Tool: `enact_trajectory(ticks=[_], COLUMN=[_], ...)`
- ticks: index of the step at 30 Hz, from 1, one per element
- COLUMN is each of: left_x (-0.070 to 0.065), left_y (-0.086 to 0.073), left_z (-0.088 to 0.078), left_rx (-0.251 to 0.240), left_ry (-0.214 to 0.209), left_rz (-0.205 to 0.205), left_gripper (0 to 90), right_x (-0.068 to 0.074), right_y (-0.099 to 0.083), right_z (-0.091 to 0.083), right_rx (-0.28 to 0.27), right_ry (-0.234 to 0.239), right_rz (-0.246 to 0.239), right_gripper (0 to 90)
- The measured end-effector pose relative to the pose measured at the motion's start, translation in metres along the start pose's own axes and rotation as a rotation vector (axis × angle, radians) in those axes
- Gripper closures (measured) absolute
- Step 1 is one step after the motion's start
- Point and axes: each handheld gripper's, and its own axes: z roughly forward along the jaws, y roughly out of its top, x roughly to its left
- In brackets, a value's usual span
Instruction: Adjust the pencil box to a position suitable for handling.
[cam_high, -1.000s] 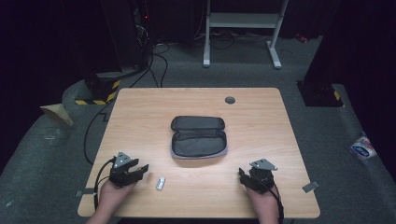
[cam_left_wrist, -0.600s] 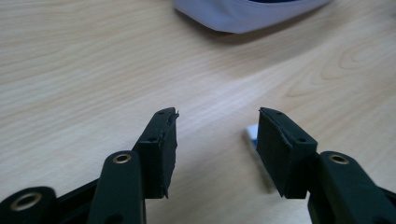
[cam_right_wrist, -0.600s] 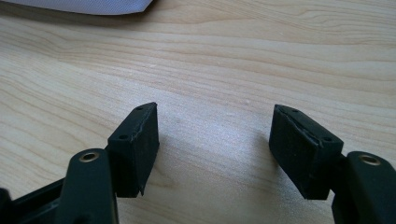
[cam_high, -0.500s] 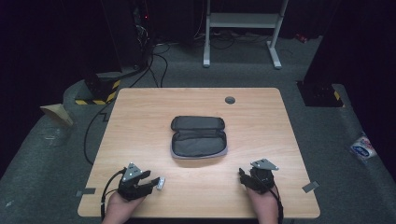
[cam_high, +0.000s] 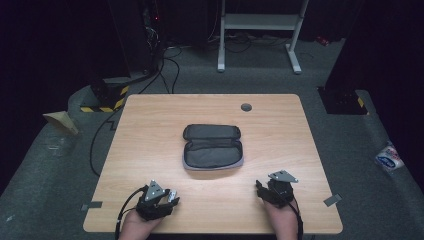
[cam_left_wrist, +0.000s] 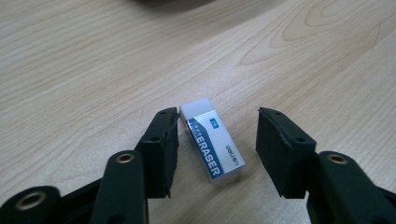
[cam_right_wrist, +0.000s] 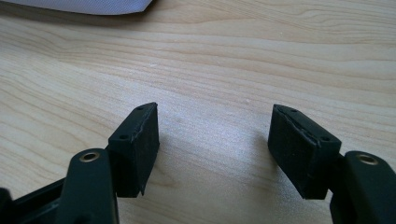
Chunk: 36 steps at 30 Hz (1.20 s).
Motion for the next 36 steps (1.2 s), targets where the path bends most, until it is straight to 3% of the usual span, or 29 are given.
enact_trajectory(ticks=[5,18,22,23,25,29,36], left_x=[0.0,0.008,0.011,0.014,0.015,0.024,0.026], left_y=[-0.002,0.0,0.001,0.002,0.003,0.003,0.001], left_z=[-0.001,0.002,0.003,0.005,0.005,0.007,0.005], left_rx=[-0.01,-0.018,-0.021,-0.022,-0.023,-0.035,-0.037], left_ry=[0.022,0.011,0.023,0.049,0.063,0.041,0.046], left_rz=[0.008,0.029,0.054,0.083,0.094,0.07,0.071], left_gripper=[57.8,67.1,69.3,71.9,72.0,72.2,70.8], right_x=[0.0,-0.001,-0.001,-0.001,-0.001,-0.001,-0.001], right_y=[0.0,0.0,0.0,0.0,0.0,0.0,0.0], right_z=[0.0,0.0,0.0,0.0,0.0,0.0,0.0], right_rx=[0.001,0.0,-0.001,-0.002,-0.001,-0.002,-0.002], right_ry=[0.004,0.007,0.007,0.007,0.008,0.007,0.008], right_rz=[-0.001,0.002,-0.003,-0.003,-0.003,-0.004,-0.004], right_gripper=[33.7,34.1,34.2,34.2,34.3,34.5,34.5])
